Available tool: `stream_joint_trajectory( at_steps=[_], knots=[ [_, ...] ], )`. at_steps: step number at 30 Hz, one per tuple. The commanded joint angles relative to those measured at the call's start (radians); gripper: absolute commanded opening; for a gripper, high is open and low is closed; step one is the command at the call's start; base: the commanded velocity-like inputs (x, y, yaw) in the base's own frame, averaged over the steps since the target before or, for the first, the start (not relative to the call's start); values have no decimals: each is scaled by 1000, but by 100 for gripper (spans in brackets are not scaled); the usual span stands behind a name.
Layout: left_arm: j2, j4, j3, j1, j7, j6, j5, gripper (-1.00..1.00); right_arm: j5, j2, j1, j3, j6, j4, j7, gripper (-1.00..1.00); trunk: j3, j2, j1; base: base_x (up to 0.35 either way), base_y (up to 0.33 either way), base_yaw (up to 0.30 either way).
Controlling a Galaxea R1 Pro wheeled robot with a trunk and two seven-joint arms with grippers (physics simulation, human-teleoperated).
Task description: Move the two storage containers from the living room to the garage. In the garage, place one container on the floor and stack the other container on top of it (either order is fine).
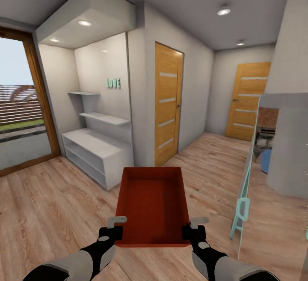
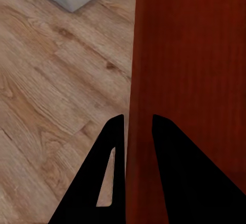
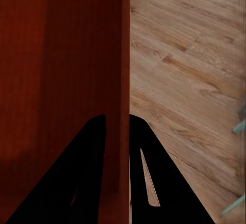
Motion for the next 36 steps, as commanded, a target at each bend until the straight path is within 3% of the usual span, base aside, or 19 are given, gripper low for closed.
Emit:
stream_joint_trajectory(
  at_steps=[1, 10, 36],
  knots=[
    [7, -3, 3, -1, 7, -52, -8, -100, -13, -5, -1, -36, -2, 3, 0, -100, -2, -1, 1, 322, 106, -275],
    [7, -3, 3, -1, 7, -52, -8, -100, -13, -5, -1, -36, -2, 3, 0, -100, -2, -1, 1, 322, 110, -227],
    [7, -3, 3, -1, 7, -52, -8, -100, -13, -3, -1, -36, -1, 3, -2, -100, -2, -1, 1, 322, 113, -6]
  ],
)
